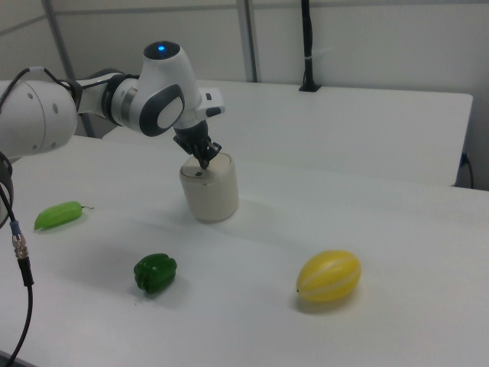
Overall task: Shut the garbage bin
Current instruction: 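Push the raised lid down onto the bin opening with the gripper, then lift the gripper up and away from the closed bin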
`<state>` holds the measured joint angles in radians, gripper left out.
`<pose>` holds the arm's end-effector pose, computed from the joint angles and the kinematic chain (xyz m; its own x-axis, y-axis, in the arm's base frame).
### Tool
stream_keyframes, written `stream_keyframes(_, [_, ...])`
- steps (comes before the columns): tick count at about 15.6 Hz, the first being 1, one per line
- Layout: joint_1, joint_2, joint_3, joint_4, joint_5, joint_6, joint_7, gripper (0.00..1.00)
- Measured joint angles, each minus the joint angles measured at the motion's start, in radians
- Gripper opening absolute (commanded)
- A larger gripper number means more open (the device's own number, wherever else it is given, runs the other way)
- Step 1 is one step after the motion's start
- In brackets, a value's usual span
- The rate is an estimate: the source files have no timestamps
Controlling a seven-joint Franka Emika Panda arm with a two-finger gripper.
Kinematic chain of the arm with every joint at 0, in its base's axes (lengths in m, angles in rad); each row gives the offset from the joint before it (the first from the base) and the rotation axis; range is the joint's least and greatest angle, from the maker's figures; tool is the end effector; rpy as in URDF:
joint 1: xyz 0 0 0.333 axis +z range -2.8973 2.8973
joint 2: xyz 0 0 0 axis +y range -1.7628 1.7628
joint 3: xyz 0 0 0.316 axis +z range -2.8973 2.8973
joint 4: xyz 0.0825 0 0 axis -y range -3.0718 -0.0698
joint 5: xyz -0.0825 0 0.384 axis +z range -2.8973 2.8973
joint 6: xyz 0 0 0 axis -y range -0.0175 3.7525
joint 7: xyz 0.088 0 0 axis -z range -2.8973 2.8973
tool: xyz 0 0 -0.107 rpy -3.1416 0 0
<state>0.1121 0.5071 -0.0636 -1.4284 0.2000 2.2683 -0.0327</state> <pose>0.7303 0.0496 0.4378 0.9454 -0.0322 0.3242 0.0160 -0.9893 -0.1448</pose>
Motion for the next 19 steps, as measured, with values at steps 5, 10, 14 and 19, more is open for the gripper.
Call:
stream_keyframes(5, [0.0, 0.001, 0.0, -0.001, 0.0, 0.0, 0.0, 0.0])
stream_keyframes(10, [0.0, 0.004, 0.0, 0.0, 0.0, 0.0, 0.0, 0.0])
stream_keyframes(14, [0.0, 0.003, 0.0, 0.001, 0.0, -0.001, 0.0, 0.0])
stream_keyframes(19, [-0.007, -0.028, -0.008, 0.011, 0.002, -0.101, 0.013, 0.0])
